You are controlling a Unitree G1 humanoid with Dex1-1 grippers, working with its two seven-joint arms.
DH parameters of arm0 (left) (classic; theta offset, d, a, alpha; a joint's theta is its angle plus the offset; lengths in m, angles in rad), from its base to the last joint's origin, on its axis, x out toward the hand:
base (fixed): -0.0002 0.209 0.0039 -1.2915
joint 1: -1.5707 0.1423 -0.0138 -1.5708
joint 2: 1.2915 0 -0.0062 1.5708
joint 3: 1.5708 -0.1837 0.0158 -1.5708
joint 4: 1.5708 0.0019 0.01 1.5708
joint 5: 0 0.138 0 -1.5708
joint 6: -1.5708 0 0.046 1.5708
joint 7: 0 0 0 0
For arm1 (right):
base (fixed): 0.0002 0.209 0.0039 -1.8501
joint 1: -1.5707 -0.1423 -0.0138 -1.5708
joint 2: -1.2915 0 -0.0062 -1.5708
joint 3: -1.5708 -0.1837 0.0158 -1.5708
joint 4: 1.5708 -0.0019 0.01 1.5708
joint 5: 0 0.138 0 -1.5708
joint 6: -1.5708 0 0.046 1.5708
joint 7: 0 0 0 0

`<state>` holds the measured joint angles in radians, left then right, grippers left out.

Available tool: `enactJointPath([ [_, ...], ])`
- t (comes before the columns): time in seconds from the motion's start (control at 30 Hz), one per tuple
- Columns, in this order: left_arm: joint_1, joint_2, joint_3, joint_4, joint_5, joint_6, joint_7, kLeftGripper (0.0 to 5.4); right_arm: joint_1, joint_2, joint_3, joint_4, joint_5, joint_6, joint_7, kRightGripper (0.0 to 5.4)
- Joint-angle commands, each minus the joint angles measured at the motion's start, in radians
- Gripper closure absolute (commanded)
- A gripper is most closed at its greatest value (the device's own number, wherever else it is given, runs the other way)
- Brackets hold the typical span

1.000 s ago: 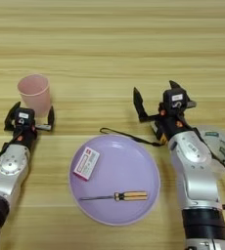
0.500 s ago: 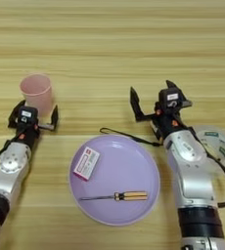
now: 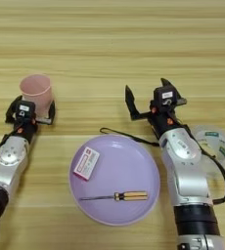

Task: Move the objects on the table

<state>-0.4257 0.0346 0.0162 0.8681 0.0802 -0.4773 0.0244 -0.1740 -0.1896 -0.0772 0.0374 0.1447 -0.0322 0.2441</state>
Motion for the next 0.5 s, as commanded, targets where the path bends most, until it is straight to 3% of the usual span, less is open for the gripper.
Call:
enactJointPath([
  [0.03,-0.034,0.007,-0.001,0.023,0.003,0.012,0.001,0.0,-0.012,0.006,0.004,-0.004,-0.009,0.006,-0.01,0.01],
  [0.5,-0.084,0.005,-0.008,0.077,0.0,0.009,-0.024,0.0,-0.012,0.01,0.011,-0.005,-0.012,0.01,-0.018,0.01],
])
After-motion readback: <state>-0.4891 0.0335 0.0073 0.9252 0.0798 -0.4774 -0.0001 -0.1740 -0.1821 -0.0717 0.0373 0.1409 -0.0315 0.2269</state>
